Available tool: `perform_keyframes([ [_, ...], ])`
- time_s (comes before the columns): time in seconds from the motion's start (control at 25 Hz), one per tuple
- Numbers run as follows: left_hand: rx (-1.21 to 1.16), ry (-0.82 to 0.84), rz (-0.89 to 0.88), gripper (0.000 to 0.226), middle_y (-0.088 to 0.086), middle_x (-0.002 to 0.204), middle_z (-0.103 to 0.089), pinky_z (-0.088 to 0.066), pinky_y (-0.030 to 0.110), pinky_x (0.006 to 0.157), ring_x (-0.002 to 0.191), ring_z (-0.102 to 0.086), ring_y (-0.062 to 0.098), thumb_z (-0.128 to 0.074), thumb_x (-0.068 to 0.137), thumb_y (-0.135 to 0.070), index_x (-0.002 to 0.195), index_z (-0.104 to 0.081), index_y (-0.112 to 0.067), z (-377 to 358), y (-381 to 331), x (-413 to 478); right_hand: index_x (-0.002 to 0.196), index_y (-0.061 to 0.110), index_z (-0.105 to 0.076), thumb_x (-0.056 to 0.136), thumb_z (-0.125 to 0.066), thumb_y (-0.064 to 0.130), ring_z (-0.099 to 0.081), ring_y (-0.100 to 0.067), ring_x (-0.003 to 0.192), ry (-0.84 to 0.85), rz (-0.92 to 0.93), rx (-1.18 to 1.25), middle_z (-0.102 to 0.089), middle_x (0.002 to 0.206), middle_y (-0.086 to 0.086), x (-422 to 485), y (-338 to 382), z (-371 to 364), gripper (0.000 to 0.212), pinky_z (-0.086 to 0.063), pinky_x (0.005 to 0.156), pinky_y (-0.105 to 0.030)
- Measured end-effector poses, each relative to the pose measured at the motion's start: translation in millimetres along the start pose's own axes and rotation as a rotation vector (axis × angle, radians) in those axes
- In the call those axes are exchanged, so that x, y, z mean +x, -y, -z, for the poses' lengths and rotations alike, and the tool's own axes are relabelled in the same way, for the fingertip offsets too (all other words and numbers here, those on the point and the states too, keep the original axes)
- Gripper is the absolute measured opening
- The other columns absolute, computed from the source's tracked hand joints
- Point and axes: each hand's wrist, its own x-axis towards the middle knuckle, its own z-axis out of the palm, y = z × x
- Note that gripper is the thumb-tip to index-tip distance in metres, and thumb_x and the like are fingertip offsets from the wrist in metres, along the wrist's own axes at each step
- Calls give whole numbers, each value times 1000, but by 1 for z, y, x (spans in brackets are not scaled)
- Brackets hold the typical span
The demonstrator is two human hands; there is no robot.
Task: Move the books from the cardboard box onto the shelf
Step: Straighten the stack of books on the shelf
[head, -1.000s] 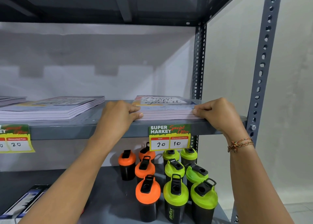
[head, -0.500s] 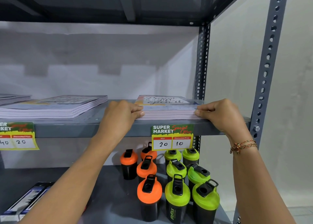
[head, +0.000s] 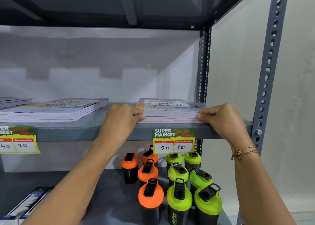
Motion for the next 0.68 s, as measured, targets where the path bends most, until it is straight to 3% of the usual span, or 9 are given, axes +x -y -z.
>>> perform_keyframes([
  [0.2,-52,25,1,27,-1,122,-69,-40,21,97,119,-58,16,-63,89,-26,113,-70,-14,4,4,3,104,7,-72,81,-72,21,-52,-4,92,-14,-1,11,-72,113,-7,-2,0,-2,27,-35,79,-12],
  [0.6,5,9,8,28,1,124,-67,-37,21,93,120,-54,21,-60,91,-27,116,-68,-16,3,1,1,105,8,-72,80,-72,23,-55,-6,93,-32,-22,1,-72,113,-7,-1,-2,-1,29,-36,80,-16],
  [0.68,27,20,-11,29,0,125,-67,-36,22,96,121,-54,20,-59,92,-29,117,-68,-18,4,3,3,106,8,-71,81,-71,25,-60,-14,104,-39,19,-64,-70,118,-8,-2,0,-4,31,-40,84,-18],
])
